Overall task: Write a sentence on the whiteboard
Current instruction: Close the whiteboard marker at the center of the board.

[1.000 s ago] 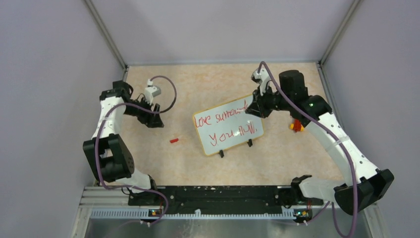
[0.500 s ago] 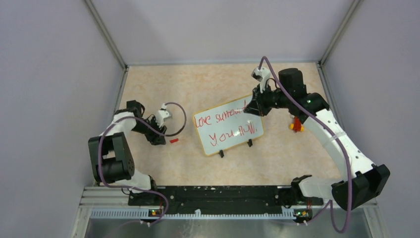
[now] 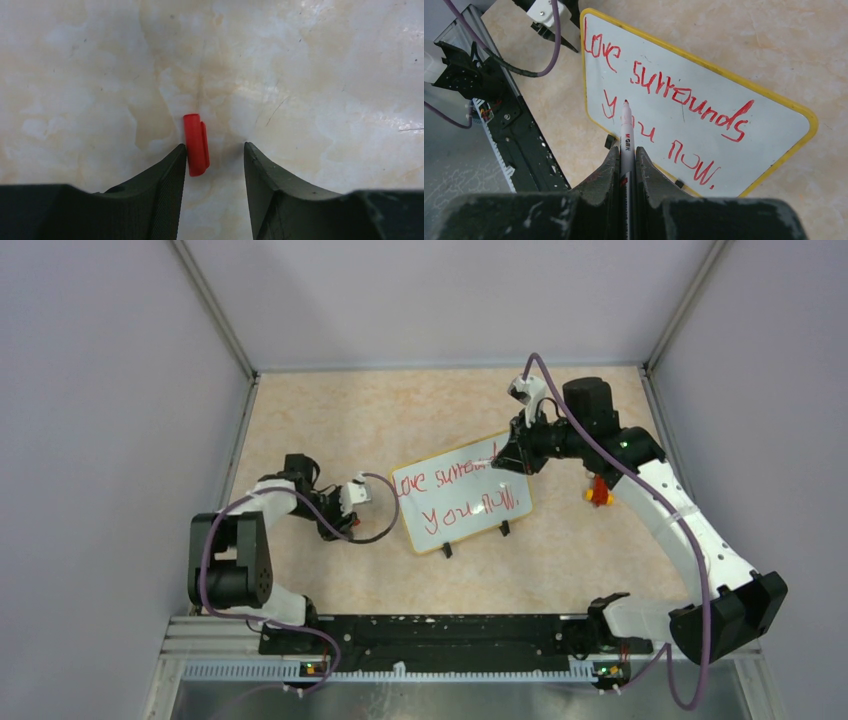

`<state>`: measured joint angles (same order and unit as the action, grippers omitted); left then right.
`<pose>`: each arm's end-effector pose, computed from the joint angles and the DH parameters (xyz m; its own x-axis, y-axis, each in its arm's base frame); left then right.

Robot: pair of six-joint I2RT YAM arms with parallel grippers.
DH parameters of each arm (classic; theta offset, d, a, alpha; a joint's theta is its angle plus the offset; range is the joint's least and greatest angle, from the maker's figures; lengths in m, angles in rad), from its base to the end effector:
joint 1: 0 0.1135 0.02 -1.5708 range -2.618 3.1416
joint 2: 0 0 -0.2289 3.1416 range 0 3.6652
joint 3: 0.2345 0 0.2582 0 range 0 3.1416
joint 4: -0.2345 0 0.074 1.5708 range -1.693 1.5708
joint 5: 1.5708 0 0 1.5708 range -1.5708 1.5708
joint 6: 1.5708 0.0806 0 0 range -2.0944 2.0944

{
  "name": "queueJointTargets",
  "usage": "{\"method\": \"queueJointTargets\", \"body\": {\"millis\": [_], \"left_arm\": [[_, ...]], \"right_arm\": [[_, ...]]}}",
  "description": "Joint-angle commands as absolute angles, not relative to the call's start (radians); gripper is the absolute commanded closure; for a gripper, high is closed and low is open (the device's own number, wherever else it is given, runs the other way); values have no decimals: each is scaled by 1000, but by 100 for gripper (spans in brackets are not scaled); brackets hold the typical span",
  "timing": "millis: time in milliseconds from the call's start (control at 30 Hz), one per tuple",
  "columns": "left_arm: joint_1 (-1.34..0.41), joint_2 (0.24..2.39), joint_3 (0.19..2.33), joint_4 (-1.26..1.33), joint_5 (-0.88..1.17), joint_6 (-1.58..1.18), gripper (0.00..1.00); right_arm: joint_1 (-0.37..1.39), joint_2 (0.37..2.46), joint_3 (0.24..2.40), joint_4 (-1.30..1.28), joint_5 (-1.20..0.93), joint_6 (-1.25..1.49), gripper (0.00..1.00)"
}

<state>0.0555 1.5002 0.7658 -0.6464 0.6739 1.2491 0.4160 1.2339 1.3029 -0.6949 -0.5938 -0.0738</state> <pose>0.2587 -0.0360 0.0835 -0.2395 0.7291 -0.6411 0.9537 0.3004 -0.0146 0.2606 0.1644 0.3242 -0.4791 -0.2785 -0.8324 -0.7872 0.5559 0.2671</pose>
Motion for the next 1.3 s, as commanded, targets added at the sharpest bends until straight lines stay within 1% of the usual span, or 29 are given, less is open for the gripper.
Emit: {"method": "queueJointTargets", "body": {"millis": [0,167,233,300,433,567,733,833,900,1067,1267], "left_arm": [[5,1498,736,-592,623,1278,51],[5,1515,733,-619,586,1295,65],[5,1504,735,-644,579,1302,73],[5,1474,745,-676,584,1299,83],[5,1395,795,-750,631,1248,99],[-10,1305,914,-884,722,1188,100],[-128,1196,1101,-987,811,1042,100],[-215,1174,1216,-1001,847,917,100],[-264,1181,1290,-996,863,834,100],[-393,1217,1394,-945,878,673,100],[-549,1243,1414,-901,781,621,100]], "right_arm": [[408,1237,1313,-654,-611,-69,100],[407,1233,1310,-655,-609,-71,100],[407,1233,1307,-650,-609,-68,100],[407,1235,1304,-639,-609,-60,100],[407,1245,1306,-613,-619,-46,100],[407,1252,1308,-579,-638,-23,100],[407,1265,1304,-524,-768,50,100],[407,1264,1282,-482,-877,90,100],[410,1264,1267,-460,-913,119,100],[436,1270,1253,-442,-965,146,100],[472,1275,1250,-431,-1008,165,100]]}}
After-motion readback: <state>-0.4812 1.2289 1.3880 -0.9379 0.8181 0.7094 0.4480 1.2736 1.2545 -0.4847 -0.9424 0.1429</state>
